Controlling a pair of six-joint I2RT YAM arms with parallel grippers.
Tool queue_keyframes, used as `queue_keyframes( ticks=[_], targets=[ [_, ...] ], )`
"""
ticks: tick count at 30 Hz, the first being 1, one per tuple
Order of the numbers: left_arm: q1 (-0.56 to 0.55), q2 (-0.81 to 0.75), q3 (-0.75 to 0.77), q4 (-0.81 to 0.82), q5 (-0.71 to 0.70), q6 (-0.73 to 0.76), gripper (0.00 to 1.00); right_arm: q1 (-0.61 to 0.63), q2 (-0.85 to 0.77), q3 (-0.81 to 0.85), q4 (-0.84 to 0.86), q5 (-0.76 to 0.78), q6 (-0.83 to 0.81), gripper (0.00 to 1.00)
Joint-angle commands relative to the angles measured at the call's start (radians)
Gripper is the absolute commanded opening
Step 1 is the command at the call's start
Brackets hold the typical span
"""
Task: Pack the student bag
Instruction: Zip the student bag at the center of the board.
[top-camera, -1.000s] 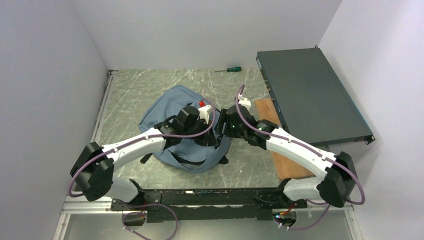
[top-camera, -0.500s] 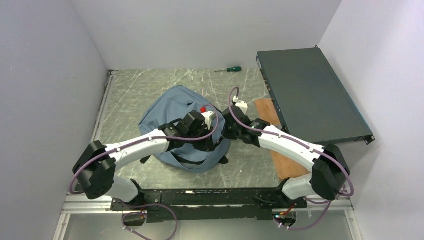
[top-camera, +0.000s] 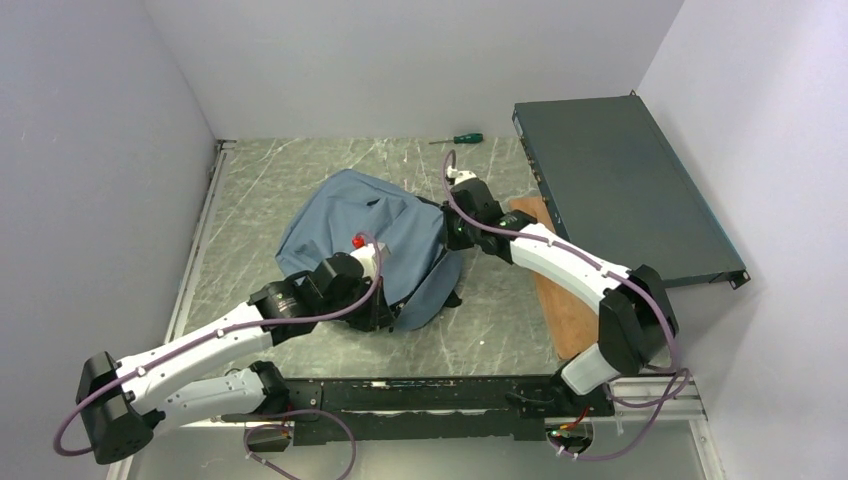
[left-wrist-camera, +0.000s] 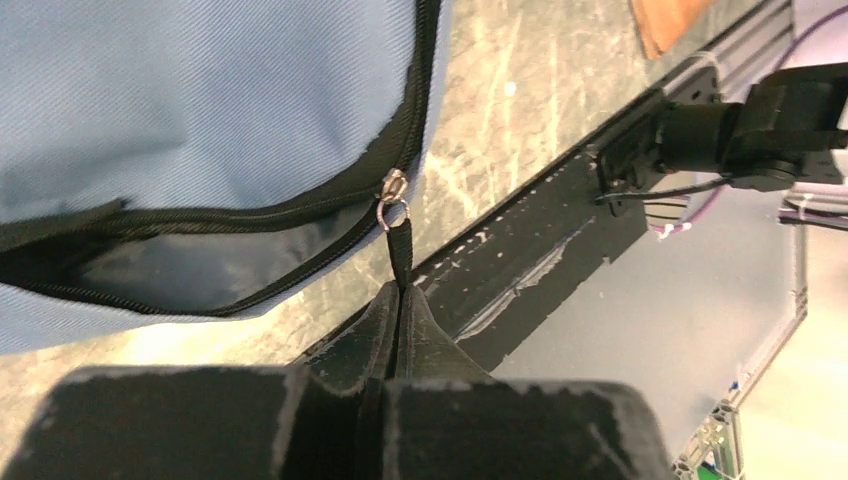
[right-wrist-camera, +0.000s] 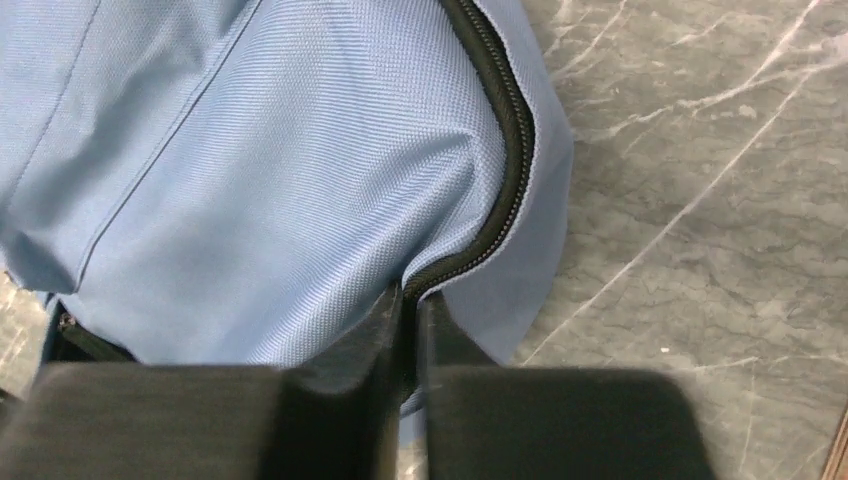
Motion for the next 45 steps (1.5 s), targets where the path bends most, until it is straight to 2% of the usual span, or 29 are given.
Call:
queue_keyframes(
  ticks=[1, 2, 4, 6, 10, 15, 19, 22, 26, 30, 36, 41, 45],
  targets=[
    [-0.014, 0.018, 0.005, -0.089, -0.015, -0.012, 0.0, -0.03, 0.046, 0.165, 0.036, 0.013, -0.123, 0.21],
    [-0.013, 0.039, 0.027, -0.064, -0.016, -0.002, 0.0, -0.025, 0.057, 0.206, -0.045, 0.016, -0.088, 0.38],
    [-0.013, 0.097, 0.092, -0.048, -0.018, 0.02, 0.0, -0.006, 0.058, 0.248, -0.201, 0.037, 0.019, 0.55],
    [-0.012, 0.153, 0.152, -0.058, -0.031, 0.047, 0.0, 0.035, 0.014, 0.199, -0.274, 0.037, 0.144, 0.64],
    [-0.012, 0.189, 0.179, -0.043, -0.02, 0.077, 0.0, 0.082, -0.122, -0.012, -0.176, -0.065, 0.418, 0.77],
    [-0.013, 0.202, 0.174, -0.049, -0.01, 0.088, 0.0, 0.196, -0.134, -0.061, -0.138, -0.038, 0.554, 0.78],
    [-0.013, 0.205, 0.17, -0.05, -0.019, 0.078, 0.0, 0.246, -0.152, -0.109, -0.079, -0.002, 0.646, 0.71],
    [-0.013, 0.215, 0.175, -0.068, -0.044, 0.069, 0.0, 0.258, -0.177, -0.124, -0.111, 0.038, 0.686, 0.68],
    [-0.012, 0.216, 0.168, -0.044, -0.032, 0.06, 0.0, 0.278, -0.226, -0.167, -0.113, 0.087, 0.659, 0.69],
    [-0.012, 0.233, 0.183, -0.043, -0.026, 0.061, 0.0, 0.303, -0.238, -0.144, -0.189, 0.121, 0.65, 0.7],
    [-0.014, 0.245, 0.191, -0.039, -0.013, 0.068, 0.0, 0.324, -0.293, -0.103, -0.298, 0.159, 0.618, 0.8],
    [-0.013, 0.244, 0.191, -0.04, 0.002, 0.067, 0.0, 0.323, -0.32, -0.221, -0.134, 0.076, 0.682, 0.81],
    [-0.013, 0.237, 0.182, -0.022, 0.021, 0.055, 0.0, 0.323, -0.24, -0.23, -0.016, 0.047, 0.732, 0.73]
  ],
)
